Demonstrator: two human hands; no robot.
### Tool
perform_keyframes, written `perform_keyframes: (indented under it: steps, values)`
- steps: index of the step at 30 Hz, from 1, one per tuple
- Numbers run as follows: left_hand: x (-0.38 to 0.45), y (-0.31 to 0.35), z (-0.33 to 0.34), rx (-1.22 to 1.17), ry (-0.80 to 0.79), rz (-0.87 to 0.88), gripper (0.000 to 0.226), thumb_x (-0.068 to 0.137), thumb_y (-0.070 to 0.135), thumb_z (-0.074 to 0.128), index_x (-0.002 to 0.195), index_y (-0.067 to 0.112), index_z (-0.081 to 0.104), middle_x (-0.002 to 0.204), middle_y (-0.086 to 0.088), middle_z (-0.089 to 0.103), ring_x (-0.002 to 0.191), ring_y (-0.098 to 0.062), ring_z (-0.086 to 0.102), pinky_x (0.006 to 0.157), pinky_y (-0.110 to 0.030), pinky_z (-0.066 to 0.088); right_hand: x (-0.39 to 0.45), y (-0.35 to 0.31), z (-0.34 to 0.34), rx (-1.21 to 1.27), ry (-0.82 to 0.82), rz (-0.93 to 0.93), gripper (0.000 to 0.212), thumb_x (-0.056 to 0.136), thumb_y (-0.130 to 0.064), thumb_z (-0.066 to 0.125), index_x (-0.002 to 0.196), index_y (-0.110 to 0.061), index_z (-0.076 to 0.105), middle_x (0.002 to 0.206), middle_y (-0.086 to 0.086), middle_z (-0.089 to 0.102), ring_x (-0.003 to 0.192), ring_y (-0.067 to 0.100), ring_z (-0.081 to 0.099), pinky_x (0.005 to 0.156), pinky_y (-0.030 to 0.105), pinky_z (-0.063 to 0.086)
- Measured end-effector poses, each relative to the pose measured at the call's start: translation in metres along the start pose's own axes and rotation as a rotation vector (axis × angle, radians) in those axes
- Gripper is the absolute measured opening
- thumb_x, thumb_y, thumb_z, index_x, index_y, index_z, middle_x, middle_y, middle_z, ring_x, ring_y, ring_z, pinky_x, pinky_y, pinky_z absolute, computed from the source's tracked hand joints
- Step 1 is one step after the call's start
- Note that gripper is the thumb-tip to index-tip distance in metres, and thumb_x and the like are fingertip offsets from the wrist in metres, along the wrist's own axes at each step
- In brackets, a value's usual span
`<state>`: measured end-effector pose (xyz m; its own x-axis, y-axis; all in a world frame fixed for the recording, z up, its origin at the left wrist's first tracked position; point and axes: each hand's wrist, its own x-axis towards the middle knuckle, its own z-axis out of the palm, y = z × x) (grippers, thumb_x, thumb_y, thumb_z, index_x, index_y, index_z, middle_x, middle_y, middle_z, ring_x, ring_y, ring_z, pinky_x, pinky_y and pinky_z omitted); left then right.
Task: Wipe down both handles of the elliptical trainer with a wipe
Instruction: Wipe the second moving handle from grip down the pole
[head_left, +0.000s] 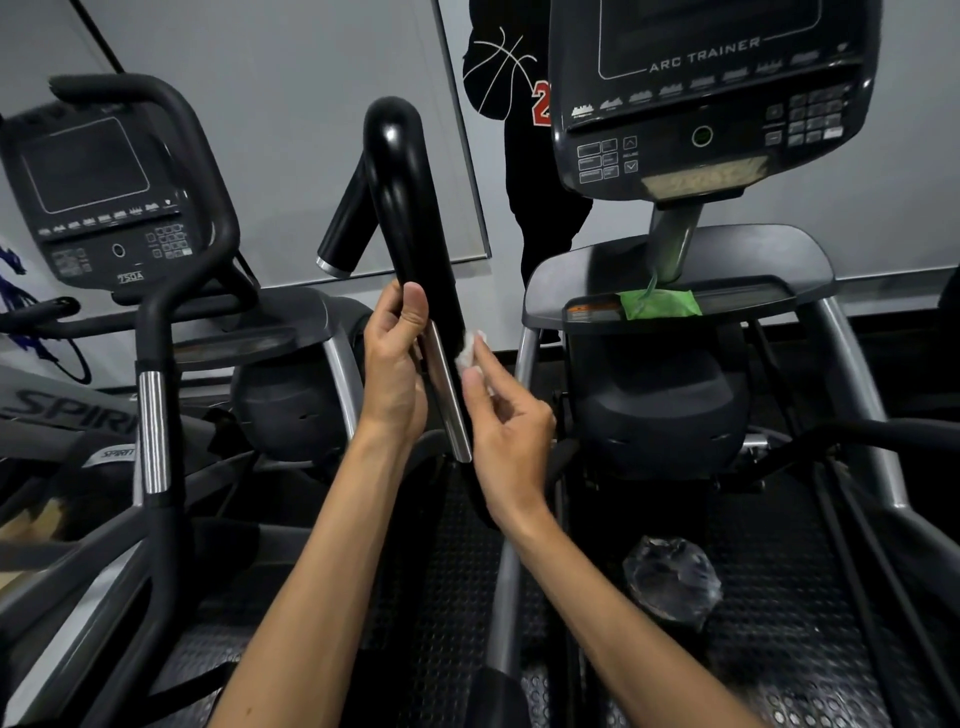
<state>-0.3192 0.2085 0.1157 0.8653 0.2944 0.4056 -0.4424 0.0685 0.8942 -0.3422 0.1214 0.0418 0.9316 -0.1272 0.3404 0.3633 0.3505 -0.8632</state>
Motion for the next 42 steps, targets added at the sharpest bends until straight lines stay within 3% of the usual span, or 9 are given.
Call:
perform_keyframes:
  steps: [4, 9, 13, 17, 22, 27, 34, 39, 42]
  values:
    - [0.000, 0.002, -0.001, 0.018, 0.008, -0.003, 0.027, 0.100, 0.035, 0.056, 0.076, 0.022, 0.056, 0.070, 0.009, 0.046, 0.067, -0.005, 0.041, 0.069, -0.021, 0.037, -0.022, 0.009, 0.004, -0.238, 0.013, -0.283, 0.038, 0.100, -0.002, 0.062, 0.137, -0.008, 0.061, 0.141, 0.003, 0.061, 0.137, 0.010, 0.053, 0.113, 0.026, 0.044]
    - [0.001, 0.010, -0.011, -0.001, -0.085, -0.075, 0.020, 0.098, 0.035, 0.062, 0.092, 0.017, 0.065, 0.086, 0.002, 0.064, 0.081, -0.009, 0.060, 0.079, -0.022, 0.048, -0.009, 0.002, 0.005, -0.194, 0.073, -0.237, 0.034, 0.100, -0.005, 0.061, 0.134, -0.003, 0.063, 0.136, 0.004, 0.065, 0.131, 0.008, 0.058, 0.110, 0.027, 0.047]
    - [-0.007, 0.010, -0.019, 0.009, -0.115, -0.118, 0.049, 0.091, 0.055, 0.064, 0.110, 0.010, 0.064, 0.112, -0.017, 0.057, 0.104, -0.029, 0.054, 0.094, -0.037, 0.044, -0.021, 0.008, 0.007, -0.296, 0.046, -0.371, 0.035, 0.099, -0.002, 0.062, 0.134, -0.003, 0.064, 0.139, 0.008, 0.062, 0.135, 0.015, 0.056, 0.112, 0.032, 0.047]
    - [-0.022, -0.009, -0.023, 0.048, 0.021, -0.222, 0.039, 0.106, 0.040, 0.043, 0.088, 0.027, 0.075, 0.088, 0.007, 0.071, 0.084, -0.008, 0.065, 0.077, -0.024, 0.048, -0.027, 0.025, -0.007, -0.300, 0.115, -0.303, 0.033, 0.098, -0.004, 0.064, 0.131, -0.003, 0.066, 0.133, 0.004, 0.067, 0.126, 0.012, 0.063, 0.104, 0.039, 0.054]
    - [-0.034, -0.027, -0.026, -0.015, 0.033, -0.331, 0.040, 0.098, 0.044, 0.054, 0.108, 0.014, 0.077, 0.113, -0.011, 0.072, 0.105, -0.022, 0.066, 0.093, -0.033, 0.050, -0.010, 0.001, 0.017, -0.265, 0.142, -0.375, 0.031, 0.097, -0.004, 0.066, 0.129, -0.005, 0.068, 0.134, 0.006, 0.066, 0.128, 0.013, 0.062, 0.106, 0.031, 0.052]
    - [-0.036, -0.030, -0.020, -0.055, 0.065, -0.320, 0.035, 0.092, 0.045, 0.056, 0.092, 0.014, 0.071, 0.090, -0.011, 0.070, 0.079, -0.020, 0.068, 0.076, -0.034, 0.052, -0.028, 0.023, -0.001, -0.315, 0.155, -0.370, 0.032, 0.094, 0.000, 0.068, 0.126, -0.004, 0.069, 0.129, 0.007, 0.069, 0.122, 0.015, 0.066, 0.100, 0.039, 0.056]
    - [-0.038, -0.034, -0.021, -0.052, 0.038, -0.307, 0.045, 0.095, 0.046, 0.053, 0.109, 0.007, 0.072, 0.100, -0.011, 0.073, 0.090, -0.021, 0.069, 0.082, -0.032, 0.054, -0.019, 0.011, 0.012, -0.269, 0.160, -0.390, 0.030, 0.093, -0.002, 0.071, 0.123, -0.006, 0.071, 0.128, 0.009, 0.069, 0.124, 0.015, 0.065, 0.103, 0.031, 0.054]
    - [-0.039, -0.036, -0.022, 0.001, 0.038, -0.284, 0.029, 0.091, 0.045, 0.054, 0.088, 0.019, 0.068, 0.077, 0.000, 0.065, 0.067, -0.012, 0.061, 0.066, -0.026, 0.048, -0.016, 0.024, -0.008, -0.255, 0.176, -0.317, 0.029, 0.093, 0.002, 0.069, 0.120, -0.006, 0.072, 0.121, 0.004, 0.073, 0.115, 0.010, 0.069, 0.100, 0.030, 0.056]
    - [-0.038, -0.038, -0.025, 0.012, 0.019, -0.259, 0.036, 0.092, 0.043, 0.053, 0.100, 0.014, 0.071, 0.083, 0.000, 0.072, 0.073, -0.011, 0.066, 0.068, -0.022, 0.053, -0.001, 0.006, 0.003, -0.197, 0.209, -0.272, 0.028, 0.094, 0.000, 0.068, 0.121, -0.007, 0.073, 0.120, 0.001, 0.074, 0.115, 0.006, 0.069, 0.097, 0.024, 0.055]
